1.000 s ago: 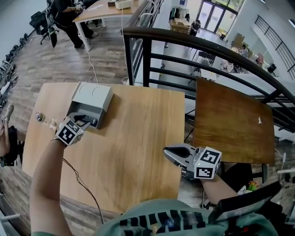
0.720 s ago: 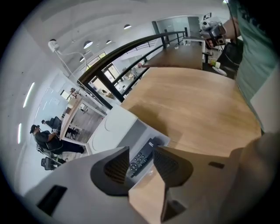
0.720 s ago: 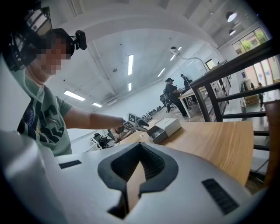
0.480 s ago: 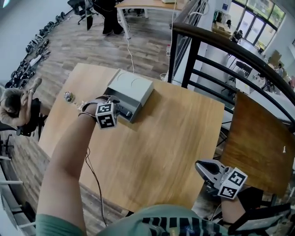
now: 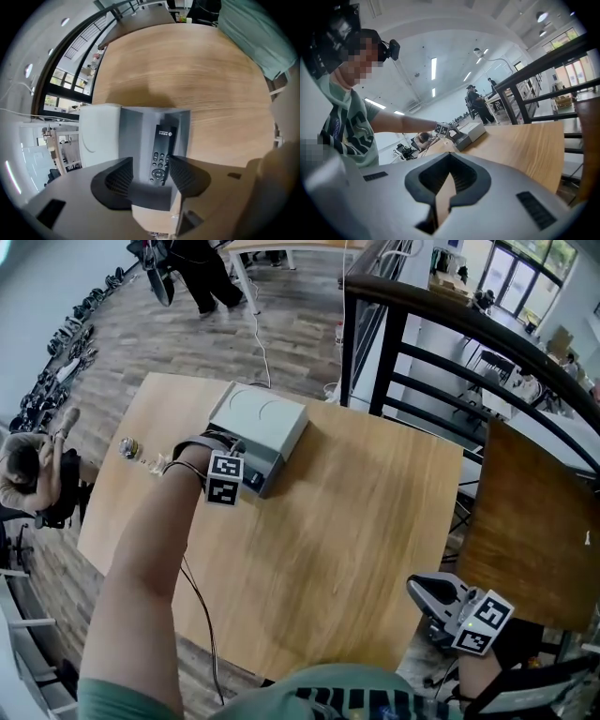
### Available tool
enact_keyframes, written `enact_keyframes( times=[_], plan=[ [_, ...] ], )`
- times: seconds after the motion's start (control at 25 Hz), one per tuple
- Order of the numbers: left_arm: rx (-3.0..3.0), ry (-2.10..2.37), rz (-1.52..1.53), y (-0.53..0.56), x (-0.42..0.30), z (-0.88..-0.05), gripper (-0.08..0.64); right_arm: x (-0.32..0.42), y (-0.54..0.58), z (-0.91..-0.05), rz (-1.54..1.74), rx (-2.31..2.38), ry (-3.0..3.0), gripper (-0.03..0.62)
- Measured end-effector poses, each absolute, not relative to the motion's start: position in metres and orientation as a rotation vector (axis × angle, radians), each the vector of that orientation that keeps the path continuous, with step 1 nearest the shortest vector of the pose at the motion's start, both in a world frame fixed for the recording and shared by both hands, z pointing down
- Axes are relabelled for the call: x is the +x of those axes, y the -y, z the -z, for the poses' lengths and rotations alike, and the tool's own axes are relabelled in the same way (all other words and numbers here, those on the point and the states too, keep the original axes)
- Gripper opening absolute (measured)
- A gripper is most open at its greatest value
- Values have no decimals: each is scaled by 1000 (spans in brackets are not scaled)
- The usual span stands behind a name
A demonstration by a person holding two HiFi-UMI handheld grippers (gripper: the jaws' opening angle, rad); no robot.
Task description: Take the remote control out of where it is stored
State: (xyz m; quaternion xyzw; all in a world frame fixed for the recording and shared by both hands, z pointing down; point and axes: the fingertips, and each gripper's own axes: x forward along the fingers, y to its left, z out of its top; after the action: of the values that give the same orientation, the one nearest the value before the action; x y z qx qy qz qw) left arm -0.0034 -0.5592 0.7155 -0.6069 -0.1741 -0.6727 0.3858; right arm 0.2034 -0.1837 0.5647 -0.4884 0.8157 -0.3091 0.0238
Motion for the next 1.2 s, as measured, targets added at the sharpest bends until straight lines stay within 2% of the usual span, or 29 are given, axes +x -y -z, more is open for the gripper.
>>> enact_keyframes(
  times=[0.64,0.72,0.8,1.2],
  plan=[
    [-1429,639,1859,555,1,-774,255,230,181,-586,1022,-1610,-2464,-6],
    [-1418,647,1874,555,1,-775,252,231,181,-588,1021,-1618,-2456,-6],
    [-1427,643,1881,553,-1,-776,200,232,181,-589,1023,-1618,-2453,-6],
    [-1807,145,1696,574,31,-723,186,230,173,-567,986,-1631,-2474,-6]
  ],
)
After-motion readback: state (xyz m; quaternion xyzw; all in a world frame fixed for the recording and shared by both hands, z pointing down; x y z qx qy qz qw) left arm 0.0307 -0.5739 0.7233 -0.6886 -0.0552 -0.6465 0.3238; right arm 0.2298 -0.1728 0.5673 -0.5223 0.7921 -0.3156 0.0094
